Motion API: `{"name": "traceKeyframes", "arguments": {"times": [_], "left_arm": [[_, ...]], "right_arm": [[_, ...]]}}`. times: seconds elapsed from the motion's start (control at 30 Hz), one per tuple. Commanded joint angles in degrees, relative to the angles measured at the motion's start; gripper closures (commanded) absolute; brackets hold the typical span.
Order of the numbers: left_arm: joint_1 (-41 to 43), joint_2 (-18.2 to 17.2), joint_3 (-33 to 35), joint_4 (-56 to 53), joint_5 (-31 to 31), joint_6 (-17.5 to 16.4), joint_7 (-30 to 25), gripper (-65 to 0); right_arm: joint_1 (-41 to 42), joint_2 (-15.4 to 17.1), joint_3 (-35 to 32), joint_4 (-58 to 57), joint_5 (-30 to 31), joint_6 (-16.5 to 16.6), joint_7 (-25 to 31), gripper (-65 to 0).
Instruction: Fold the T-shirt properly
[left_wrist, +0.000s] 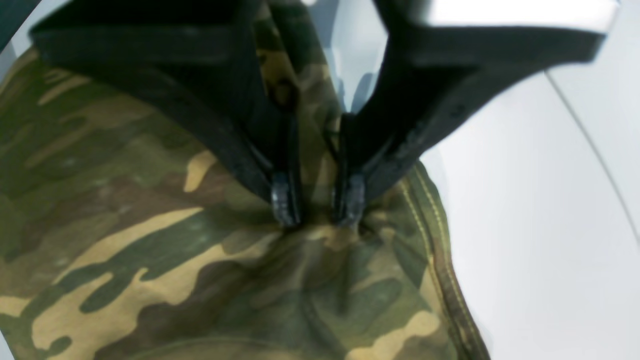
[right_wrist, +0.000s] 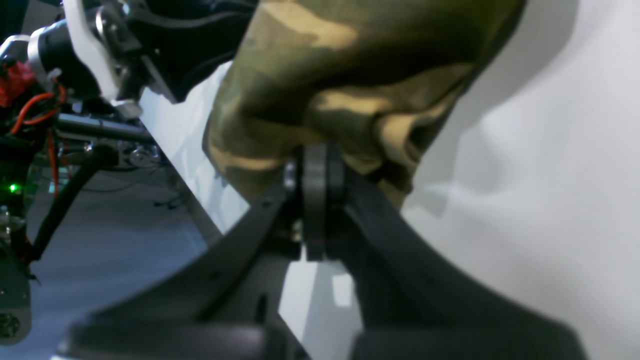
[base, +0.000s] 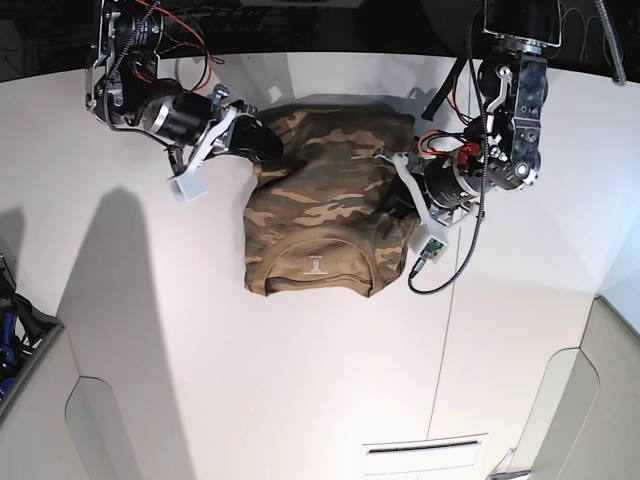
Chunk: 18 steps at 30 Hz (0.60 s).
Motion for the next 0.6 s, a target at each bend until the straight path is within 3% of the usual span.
{"name": "traceKeyframes", "arguments": {"times": [0.0,0.1,0.27,0.57], "left_arm": [[-0.70,-1.05,-0.24,0.79,-0.02,0.42,0.39,-13.1],[-0.55,-2.29,-0.24,1.70,-1.88,0.44,2.34,-13.1],[2.05,-3.87,-0.52,8.07,-4.44,0.44,4.33,-13.1],[15.58,-4.66,-7.93,22.23,-4.37,0.39,4.83,-13.1]], "right_arm": [[0.44,0.33,0.04,0.92,1.31,0.39,0.72,0.0],[0.39,1.75,0.20,0.92,1.31,0.39,0.35,0.0],[0.26,7.96,0.44,0.94,1.36,0.37,-0.57,0.0],[-1.60,16.98,0.57,1.01,4.37,0.35,-1.99,0.0]]}}
